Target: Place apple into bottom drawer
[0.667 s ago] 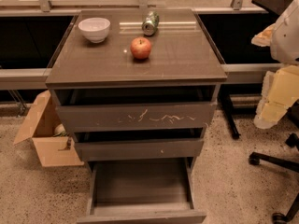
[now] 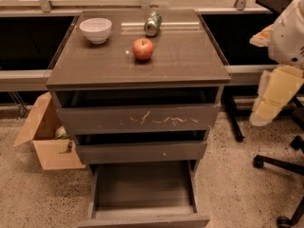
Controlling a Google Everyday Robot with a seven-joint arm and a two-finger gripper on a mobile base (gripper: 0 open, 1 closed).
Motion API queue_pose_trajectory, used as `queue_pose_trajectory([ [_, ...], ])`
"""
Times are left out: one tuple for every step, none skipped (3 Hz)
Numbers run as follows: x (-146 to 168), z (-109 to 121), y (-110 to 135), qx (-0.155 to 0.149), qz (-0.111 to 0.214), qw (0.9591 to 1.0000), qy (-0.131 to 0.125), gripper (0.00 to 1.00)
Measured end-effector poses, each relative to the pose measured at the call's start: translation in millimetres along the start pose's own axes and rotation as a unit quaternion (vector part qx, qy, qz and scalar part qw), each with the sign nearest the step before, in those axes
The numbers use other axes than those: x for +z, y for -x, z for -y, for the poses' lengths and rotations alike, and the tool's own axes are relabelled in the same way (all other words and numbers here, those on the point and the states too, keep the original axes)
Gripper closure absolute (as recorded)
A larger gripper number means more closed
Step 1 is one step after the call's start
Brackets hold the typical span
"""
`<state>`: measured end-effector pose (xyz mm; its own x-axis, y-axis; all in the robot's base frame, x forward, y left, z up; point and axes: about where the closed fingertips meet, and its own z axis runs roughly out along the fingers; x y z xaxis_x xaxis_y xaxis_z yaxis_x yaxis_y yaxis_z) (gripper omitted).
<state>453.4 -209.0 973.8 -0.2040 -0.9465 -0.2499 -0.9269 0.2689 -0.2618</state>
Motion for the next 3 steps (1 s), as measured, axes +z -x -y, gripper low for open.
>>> queue_pose_trajectory([
  [33,23,17,0.006,0.038,0.9993,0.0,0.0],
  [33,23,17,0.006,0.038,0.9993,0.0,0.0],
  [49,40,31,0.004,0.062,0.9981,-0.007,0.0],
])
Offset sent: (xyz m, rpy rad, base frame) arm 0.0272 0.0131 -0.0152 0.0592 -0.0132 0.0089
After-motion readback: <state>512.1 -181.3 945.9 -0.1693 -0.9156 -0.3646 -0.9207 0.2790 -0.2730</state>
